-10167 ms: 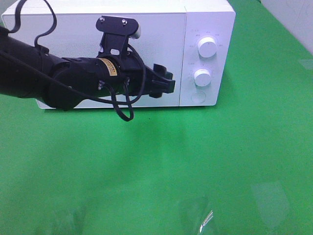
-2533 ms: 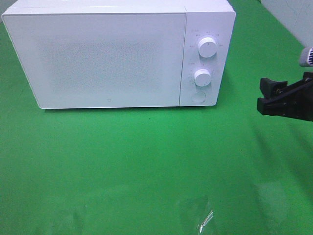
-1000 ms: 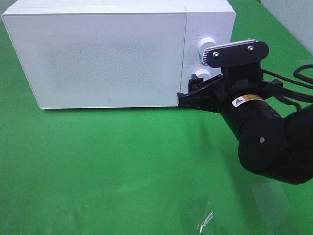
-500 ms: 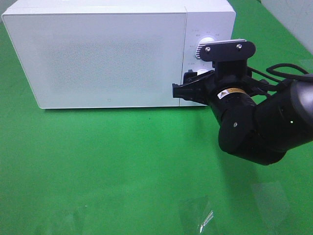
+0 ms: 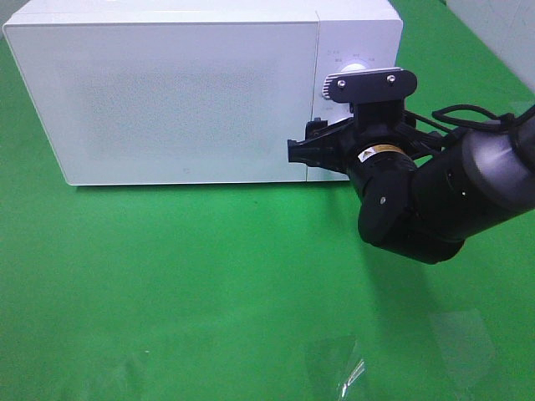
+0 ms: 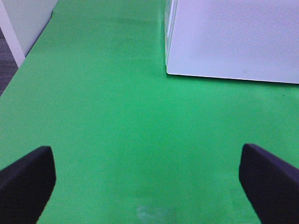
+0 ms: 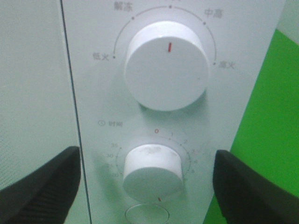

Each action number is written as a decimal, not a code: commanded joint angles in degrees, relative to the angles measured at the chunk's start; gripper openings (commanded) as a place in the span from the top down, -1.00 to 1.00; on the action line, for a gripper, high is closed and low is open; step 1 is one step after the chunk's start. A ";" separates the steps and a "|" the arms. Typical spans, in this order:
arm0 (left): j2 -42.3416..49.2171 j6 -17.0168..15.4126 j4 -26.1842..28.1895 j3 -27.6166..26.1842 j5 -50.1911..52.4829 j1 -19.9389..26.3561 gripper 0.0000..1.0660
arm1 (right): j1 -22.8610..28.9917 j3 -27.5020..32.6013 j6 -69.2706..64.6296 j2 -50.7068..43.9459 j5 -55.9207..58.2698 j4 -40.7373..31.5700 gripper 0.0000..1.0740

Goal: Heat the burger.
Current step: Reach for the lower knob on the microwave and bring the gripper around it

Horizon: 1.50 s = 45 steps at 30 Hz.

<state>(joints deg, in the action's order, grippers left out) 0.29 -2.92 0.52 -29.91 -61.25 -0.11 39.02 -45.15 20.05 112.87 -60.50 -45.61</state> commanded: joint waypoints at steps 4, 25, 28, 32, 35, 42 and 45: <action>0.92 0.23 0.06 0.17 -0.11 0.17 -0.89 | -2.35 -0.52 -2.46 0.69 -0.29 1.72 -0.39; 0.92 0.23 -0.11 0.17 -0.11 0.17 -0.89 | -3.04 -6.76 -3.04 6.53 0.57 3.67 -0.38; 0.92 0.23 -0.11 0.17 -0.11 0.17 -0.89 | -3.04 -6.76 -2.92 6.42 0.69 2.98 -0.35; 0.92 0.23 -0.11 0.17 -0.11 0.17 -0.89 | -2.86 -6.70 -0.97 4.98 0.86 2.06 -0.35; 0.92 0.23 -0.11 0.17 -0.11 0.17 -0.89 | -2.86 -6.70 -0.52 4.30 0.86 2.06 -0.35; 0.92 0.23 -0.11 0.17 -0.11 0.17 -0.89 | -2.86 -6.47 -0.17 3.84 1.03 2.06 -0.35; 0.92 0.23 -0.17 0.17 -0.11 0.17 -0.89 | -2.86 -5.10 -0.17 2.92 0.00 1.15 -0.35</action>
<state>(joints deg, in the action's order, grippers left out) 0.29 -2.92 0.40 -29.91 -61.25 -0.11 36.90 -49.79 19.08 116.94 -56.78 -45.78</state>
